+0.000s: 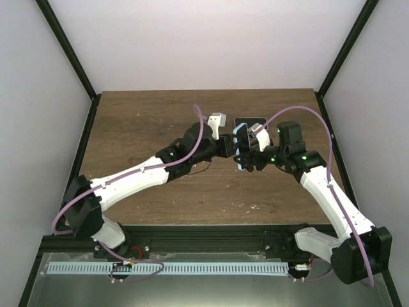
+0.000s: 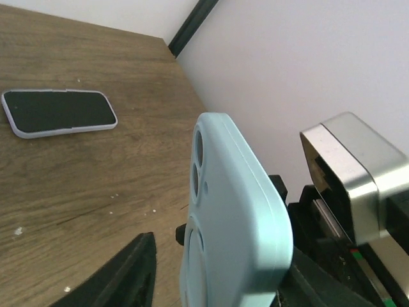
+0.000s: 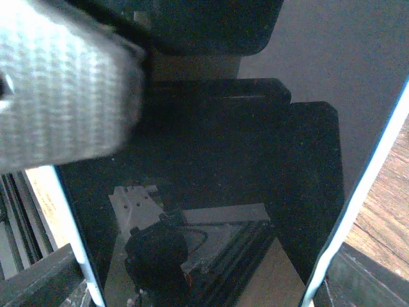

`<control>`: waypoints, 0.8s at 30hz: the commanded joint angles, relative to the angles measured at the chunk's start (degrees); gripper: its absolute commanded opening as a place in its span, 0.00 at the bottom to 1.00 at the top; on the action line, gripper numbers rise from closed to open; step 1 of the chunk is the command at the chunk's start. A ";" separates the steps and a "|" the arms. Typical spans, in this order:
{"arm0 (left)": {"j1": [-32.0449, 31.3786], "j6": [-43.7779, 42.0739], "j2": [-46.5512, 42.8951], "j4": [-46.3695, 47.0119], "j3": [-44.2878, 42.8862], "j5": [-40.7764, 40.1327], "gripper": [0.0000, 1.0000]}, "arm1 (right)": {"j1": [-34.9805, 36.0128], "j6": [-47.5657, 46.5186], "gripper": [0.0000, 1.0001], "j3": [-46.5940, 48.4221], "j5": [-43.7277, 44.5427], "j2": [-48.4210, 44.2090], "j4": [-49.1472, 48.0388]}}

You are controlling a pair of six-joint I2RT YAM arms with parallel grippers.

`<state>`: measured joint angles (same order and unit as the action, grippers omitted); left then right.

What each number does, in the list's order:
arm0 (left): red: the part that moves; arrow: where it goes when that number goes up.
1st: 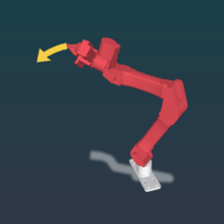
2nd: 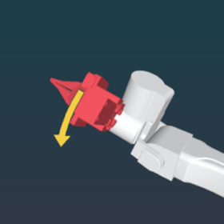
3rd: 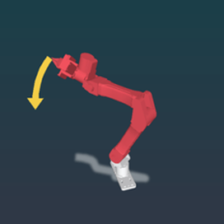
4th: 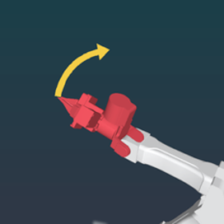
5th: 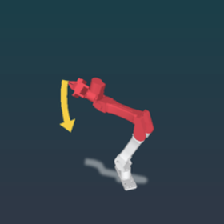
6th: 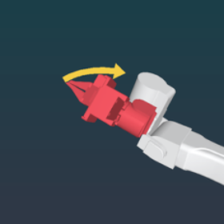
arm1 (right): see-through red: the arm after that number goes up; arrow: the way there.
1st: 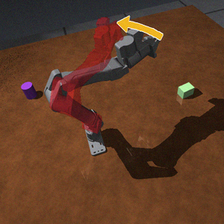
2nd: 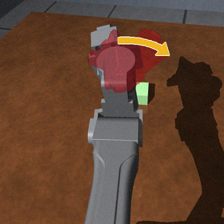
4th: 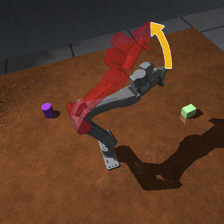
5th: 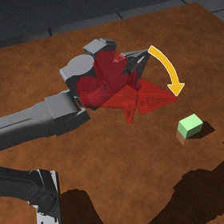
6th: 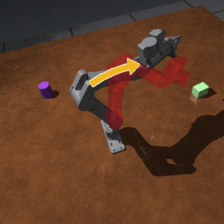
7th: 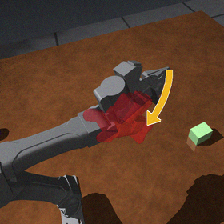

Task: Take the phone out of the phone case
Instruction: Adjust the phone.

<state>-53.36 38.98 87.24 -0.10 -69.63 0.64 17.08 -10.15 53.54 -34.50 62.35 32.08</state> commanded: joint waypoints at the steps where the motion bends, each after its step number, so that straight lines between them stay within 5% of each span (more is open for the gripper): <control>1: -0.38 1.18 2.33 0.35 -2.49 1.05 0.42 | 0.58 1.06 0.66 3.06 0.75 -0.44 -2.02; 5: -0.43 1.33 3.40 1.98 -2.72 2.35 0.13 | 0.65 1.31 0.66 3.06 1.39 -0.52 -2.25; 8: -0.43 1.40 3.84 2.99 -3.25 3.28 0.06 | 0.59 1.43 0.67 2.77 1.31 -0.64 -2.41; 10: -0.43 0.73 3.78 3.31 -3.76 3.79 0.02 | 0.63 1.78 0.76 2.80 1.28 -0.65 -2.34; 13: -0.22 -3.05 1.92 0.93 -4.20 3.07 0.00 | 0.61 0.13 0.99 3.34 -1.69 -1.26 -0.73; 24: 3.79 -17.55 -20.55 -2.06 15.33 16.42 0.00 | 0.50 -14.41 0.98 7.87 -22.22 -2.01 14.68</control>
<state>-49.95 28.91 74.22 -4.51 -59.07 8.71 17.15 -16.47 58.11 -44.64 61.39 39.53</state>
